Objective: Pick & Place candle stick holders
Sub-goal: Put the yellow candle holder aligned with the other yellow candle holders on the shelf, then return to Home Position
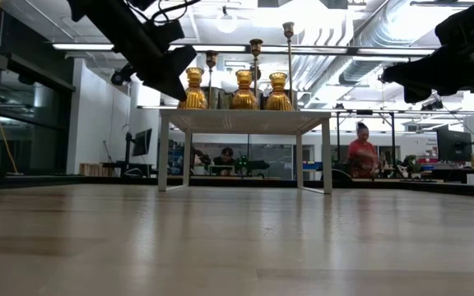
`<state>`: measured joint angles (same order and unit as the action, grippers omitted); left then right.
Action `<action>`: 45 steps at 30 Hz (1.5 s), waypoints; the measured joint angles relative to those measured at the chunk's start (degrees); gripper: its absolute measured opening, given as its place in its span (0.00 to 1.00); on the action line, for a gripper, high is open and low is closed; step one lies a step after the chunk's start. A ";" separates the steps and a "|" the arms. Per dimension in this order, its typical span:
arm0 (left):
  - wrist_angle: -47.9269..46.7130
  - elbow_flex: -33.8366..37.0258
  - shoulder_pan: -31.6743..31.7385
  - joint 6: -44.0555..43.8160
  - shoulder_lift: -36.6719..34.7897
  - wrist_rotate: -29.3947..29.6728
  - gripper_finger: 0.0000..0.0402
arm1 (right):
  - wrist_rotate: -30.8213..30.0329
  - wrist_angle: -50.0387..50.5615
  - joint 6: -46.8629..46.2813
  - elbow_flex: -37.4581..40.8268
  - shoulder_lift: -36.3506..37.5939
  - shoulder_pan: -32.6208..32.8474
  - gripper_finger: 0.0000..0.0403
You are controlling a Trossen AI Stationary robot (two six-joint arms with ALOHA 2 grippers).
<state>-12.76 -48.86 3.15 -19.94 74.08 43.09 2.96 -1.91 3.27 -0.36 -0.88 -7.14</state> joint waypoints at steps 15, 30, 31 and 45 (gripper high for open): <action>-0.84 -0.04 -0.67 0.19 -0.32 -1.76 0.00 | 0.07 0.00 -0.02 0.02 -0.01 0.00 0.01; 3.83 11.79 -1.00 0.17 -14.75 -13.76 0.00 | 0.02 -0.04 -0.02 0.01 -0.10 0.00 0.01; 5.20 13.15 -1.00 0.20 -15.80 -14.26 0.00 | 0.03 -0.06 0.00 0.00 -0.13 0.00 0.01; 26.91 33.60 -0.89 17.09 -29.51 -23.22 0.00 | 0.00 0.00 -0.02 0.02 -0.71 0.00 0.01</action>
<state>14.14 -15.26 2.26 -2.85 44.57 19.87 2.96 -1.91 3.25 -0.34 -1.58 -7.14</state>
